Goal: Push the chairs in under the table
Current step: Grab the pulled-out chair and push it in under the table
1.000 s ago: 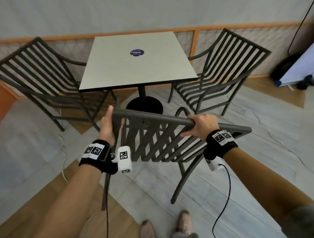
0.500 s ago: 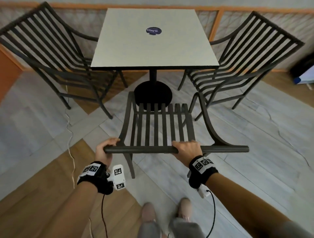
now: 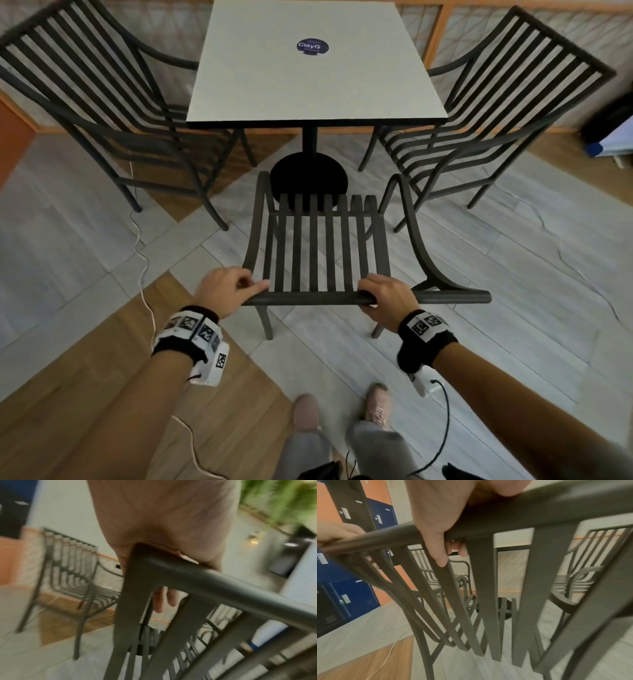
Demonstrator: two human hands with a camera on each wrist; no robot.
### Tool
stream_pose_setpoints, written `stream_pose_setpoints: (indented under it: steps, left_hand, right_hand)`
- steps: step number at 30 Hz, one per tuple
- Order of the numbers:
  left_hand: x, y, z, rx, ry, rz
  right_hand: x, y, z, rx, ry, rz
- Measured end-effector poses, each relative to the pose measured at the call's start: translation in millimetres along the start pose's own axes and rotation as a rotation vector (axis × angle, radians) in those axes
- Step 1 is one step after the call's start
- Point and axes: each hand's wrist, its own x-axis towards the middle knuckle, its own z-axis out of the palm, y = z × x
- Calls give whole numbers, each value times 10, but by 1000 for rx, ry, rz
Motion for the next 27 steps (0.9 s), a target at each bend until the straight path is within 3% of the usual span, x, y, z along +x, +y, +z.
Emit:
stream_pose_setpoints:
  steps: [2, 4, 7, 10, 18, 27]
  left_hand:
    - [-72, 265, 86, 232, -43, 105]
    - [-122, 413, 264, 386, -55, 170]
    - [-84, 396, 391, 417, -13, 152]
    - [-35, 296, 351, 445, -22, 123]
    - [415, 234, 49, 464, -35, 92]
    - [1156, 260, -302, 454, -57, 4]
  right_hand:
    - [-186, 194, -45, -89, 13, 76]
    - [-380, 454, -104, -167, 27, 252]
    - [-453, 684, -189, -226, -92, 440]
    - [-328, 650, -225, -252, -200, 443]
    - [259, 690, -340, -290, -262, 402]
    - [1237, 1014, -493, -300, -244, 350]
